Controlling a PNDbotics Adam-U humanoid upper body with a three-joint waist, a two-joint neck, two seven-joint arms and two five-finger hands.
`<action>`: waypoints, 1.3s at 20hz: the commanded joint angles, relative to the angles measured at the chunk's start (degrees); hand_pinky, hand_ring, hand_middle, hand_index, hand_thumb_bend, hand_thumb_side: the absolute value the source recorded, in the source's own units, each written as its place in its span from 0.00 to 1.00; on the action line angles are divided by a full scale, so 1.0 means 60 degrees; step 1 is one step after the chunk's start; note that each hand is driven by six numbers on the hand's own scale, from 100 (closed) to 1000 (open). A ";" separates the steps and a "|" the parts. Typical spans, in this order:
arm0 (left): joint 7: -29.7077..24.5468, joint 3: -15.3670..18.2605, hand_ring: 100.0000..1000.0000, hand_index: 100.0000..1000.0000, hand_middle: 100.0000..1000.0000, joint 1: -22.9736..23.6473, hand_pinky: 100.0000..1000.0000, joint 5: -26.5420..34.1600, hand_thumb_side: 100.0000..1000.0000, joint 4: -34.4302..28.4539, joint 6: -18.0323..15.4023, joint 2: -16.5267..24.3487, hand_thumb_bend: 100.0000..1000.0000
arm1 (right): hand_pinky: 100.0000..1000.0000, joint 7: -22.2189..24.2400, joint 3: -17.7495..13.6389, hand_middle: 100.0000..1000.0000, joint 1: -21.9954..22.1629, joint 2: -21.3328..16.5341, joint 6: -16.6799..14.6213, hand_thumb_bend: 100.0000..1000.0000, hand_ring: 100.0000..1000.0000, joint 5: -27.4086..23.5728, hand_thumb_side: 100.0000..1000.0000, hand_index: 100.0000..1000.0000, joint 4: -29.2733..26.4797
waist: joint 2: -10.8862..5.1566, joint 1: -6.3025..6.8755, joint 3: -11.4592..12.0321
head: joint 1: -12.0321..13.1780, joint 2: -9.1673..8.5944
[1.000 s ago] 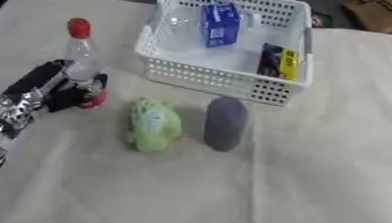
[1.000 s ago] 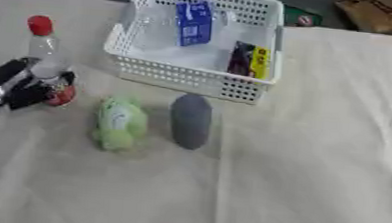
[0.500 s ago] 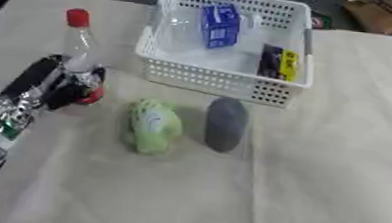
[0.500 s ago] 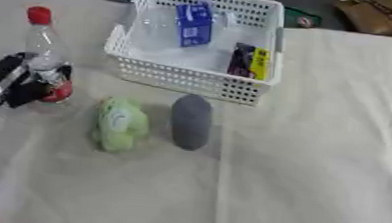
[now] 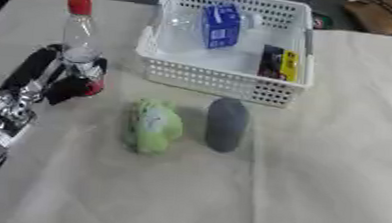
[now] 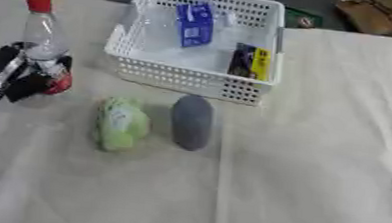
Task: Pick up objects on the table and place them in the box.
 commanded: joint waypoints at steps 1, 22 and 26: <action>0.0026 0.0191 0.84 0.63 0.66 -0.0236 0.88 -0.0090 0.83 -0.0426 0.0067 0.0426 0.00 | 0.89 -0.0034 -0.0104 0.72 -0.0078 -0.0199 -0.0021 0.00 0.84 -0.0046 1.00 0.82 -0.0167 | -0.0260 0.0041 0.0004 | -0.0030 -0.0013; -0.0357 0.0274 0.82 0.63 0.65 -0.2492 0.88 -0.0485 0.81 -0.0576 0.0375 0.0456 0.00 | 0.89 -0.0034 0.0011 0.72 -0.0019 -0.0324 -0.0094 0.00 0.84 -0.0057 1.00 0.82 -0.0167 | -0.0603 0.0308 -0.0123 | 0.0091 0.0279; -0.0499 0.0204 0.82 0.63 0.65 -0.3204 0.88 -0.0569 0.81 0.0174 0.0184 0.0229 0.00 | 0.89 -0.0034 0.0069 0.72 -0.0026 -0.0360 -0.0140 0.00 0.84 -0.0090 1.00 0.82 -0.0167 | -0.0670 0.0397 -0.0284 | 0.0180 0.0389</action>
